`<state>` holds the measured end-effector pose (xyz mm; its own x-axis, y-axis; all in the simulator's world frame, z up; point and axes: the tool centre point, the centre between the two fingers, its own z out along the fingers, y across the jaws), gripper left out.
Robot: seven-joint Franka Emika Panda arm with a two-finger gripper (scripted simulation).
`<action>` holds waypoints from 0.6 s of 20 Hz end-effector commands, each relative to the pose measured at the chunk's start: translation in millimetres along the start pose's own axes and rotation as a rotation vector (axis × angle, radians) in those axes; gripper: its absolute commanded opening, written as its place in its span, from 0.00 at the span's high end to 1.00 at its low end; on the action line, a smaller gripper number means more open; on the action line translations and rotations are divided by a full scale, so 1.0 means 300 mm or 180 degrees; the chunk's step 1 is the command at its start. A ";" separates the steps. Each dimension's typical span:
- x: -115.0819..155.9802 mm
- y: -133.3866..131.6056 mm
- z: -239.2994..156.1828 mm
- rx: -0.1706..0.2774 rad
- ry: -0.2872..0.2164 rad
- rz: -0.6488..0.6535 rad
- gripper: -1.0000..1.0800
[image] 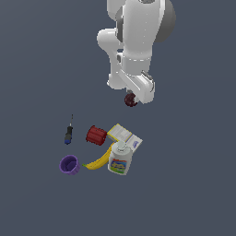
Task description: Pick up a designated object from a clutter of objects.
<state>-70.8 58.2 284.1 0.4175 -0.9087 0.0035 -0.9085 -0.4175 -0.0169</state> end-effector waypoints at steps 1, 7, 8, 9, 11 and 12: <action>0.004 -0.006 -0.076 -0.0009 -0.0002 0.0004 1.00; 0.016 -0.025 -0.248 -0.0029 -0.0006 0.0013 1.00; 0.018 -0.029 -0.273 -0.0032 -0.0006 0.0014 1.00; 0.020 -0.032 -0.295 -0.0034 -0.0007 0.0015 1.00; 0.023 -0.038 -0.337 -0.0039 -0.0008 0.0017 1.00; 0.025 -0.041 -0.355 -0.0041 -0.0008 0.0018 1.00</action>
<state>-59.5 56.3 381.3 0.4127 -0.9109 0.0012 -0.9108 -0.4127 -0.0056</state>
